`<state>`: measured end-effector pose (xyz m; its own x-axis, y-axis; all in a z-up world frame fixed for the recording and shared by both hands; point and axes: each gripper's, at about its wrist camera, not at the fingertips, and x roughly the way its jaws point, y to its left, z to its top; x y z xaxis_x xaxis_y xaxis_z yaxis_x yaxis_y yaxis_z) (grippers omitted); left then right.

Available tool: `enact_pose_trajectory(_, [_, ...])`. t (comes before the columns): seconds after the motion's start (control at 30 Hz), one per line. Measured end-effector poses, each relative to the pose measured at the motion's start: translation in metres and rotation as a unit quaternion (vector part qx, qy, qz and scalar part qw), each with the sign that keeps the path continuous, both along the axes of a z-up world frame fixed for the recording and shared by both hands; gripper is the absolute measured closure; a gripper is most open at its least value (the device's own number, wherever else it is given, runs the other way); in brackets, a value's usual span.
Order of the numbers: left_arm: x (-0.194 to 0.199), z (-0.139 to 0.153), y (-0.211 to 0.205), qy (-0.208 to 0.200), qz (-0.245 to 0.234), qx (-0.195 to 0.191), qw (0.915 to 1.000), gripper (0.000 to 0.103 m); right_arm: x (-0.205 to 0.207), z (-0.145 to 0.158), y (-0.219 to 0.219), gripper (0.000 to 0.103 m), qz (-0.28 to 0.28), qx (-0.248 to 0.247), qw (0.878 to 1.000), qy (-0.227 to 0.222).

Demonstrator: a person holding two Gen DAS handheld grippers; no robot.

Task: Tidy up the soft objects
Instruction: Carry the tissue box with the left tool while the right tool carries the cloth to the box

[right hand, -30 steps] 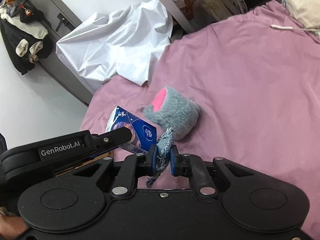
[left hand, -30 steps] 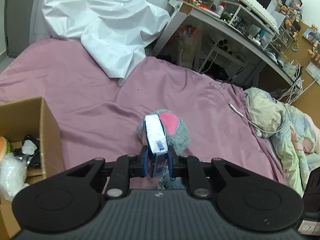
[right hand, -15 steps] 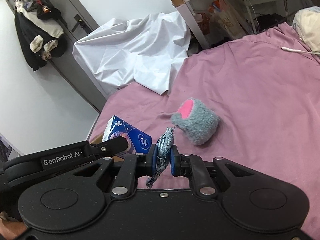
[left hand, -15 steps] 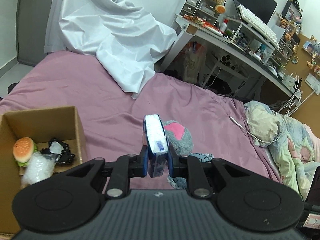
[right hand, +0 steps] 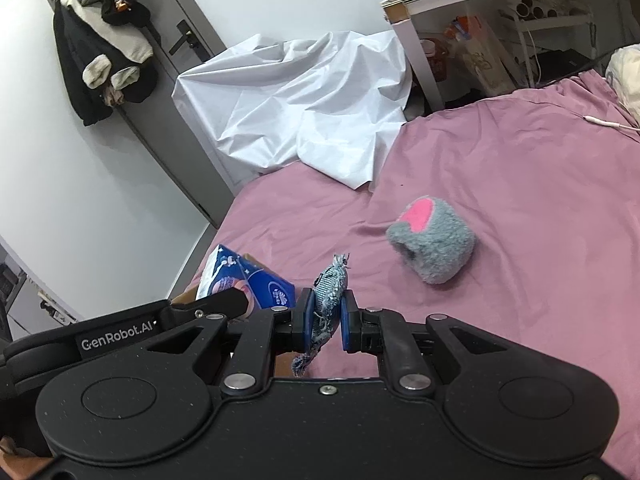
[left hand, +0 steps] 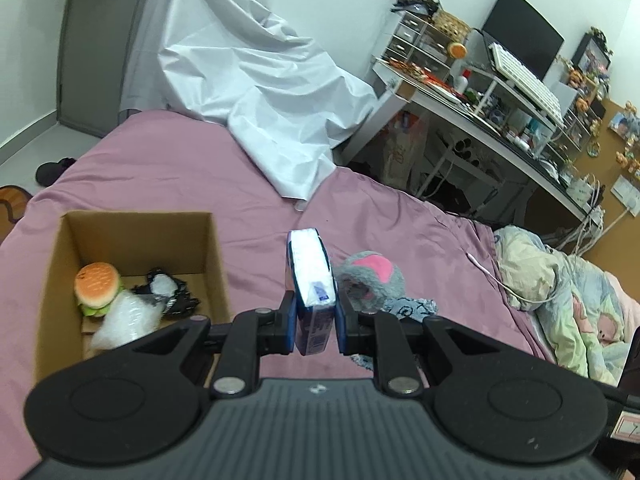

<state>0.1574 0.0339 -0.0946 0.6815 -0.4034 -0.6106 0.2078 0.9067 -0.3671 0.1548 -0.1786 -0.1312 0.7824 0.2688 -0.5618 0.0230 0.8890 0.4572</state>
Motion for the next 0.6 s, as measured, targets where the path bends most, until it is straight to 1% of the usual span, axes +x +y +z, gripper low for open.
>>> enact_pose_trajectory(0.3, [-0.012,-0.002,0.044,-0.001,0.043,-0.008,0.999,0.085,-0.001,0.004,0.027,0.09,0.007,-0.002,1.0,-0.009])
enact_pose_trajectory(0.5, [-0.016,-0.003,0.079,0.0,0.083,-0.02,0.9964,0.085,0.002,0.009,0.056,0.089,0.02,-0.003,1.0,-0.017])
enact_pose_trajectory(0.6, [-0.02,-0.005,0.091,0.003,0.093,-0.026,0.9953,0.085,0.002,0.01,0.063,0.089,0.025,-0.004,1.0,-0.018])
